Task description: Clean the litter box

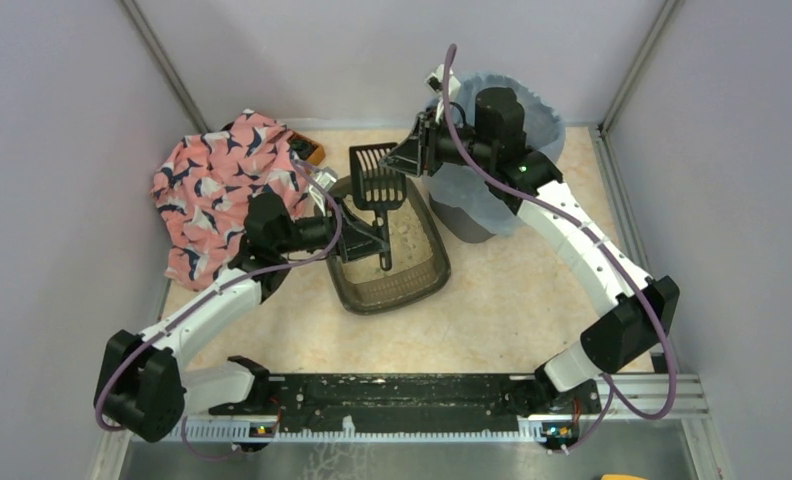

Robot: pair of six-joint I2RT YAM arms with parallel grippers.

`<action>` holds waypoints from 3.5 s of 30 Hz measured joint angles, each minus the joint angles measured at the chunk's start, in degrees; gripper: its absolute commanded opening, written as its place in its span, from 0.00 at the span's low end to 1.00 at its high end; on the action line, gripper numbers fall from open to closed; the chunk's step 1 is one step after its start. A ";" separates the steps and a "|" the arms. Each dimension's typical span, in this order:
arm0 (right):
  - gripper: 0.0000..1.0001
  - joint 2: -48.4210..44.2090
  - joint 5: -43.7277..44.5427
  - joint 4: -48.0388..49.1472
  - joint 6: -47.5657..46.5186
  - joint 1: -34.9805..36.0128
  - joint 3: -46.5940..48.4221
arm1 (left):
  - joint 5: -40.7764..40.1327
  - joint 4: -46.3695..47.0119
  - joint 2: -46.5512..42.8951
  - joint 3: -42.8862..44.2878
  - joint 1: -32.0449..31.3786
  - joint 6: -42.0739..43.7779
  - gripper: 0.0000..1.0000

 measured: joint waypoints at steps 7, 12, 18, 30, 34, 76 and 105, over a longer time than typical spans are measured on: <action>0.00 0.04 -0.52 1.07 0.22 0.31 0.00 | 2.05 5.18 1.03 -0.02 -0.68 -4.07 0.00; 0.00 0.04 -1.16 1.81 0.09 0.31 -0.22 | 2.54 5.57 1.31 -0.11 -0.68 -5.42 0.00; 0.33 1.11 0.96 -1.27 -2.29 0.31 -0.22 | 1.68 -2.19 0.17 0.50 -0.81 -0.09 0.00; 0.55 1.25 4.96 -13.99 -14.93 0.20 6.27 | -0.07 -14.34 -3.08 0.52 -0.83 8.37 0.00; 0.56 1.25 4.68 -15.52 -19.54 -0.52 6.99 | 0.57 -15.19 -3.08 0.52 -0.83 8.85 0.00; 0.00 12.50 -15.17 -32.13 -45.44 -1.66 14.73 | -5.03 -21.40 -8.24 0.79 -1.29 9.22 0.96; 0.00 0.46 -11.72 51.21 20.61 -7.67 -19.50 | -49.90 36.24 -20.15 -29.42 -1.31 -15.58 0.99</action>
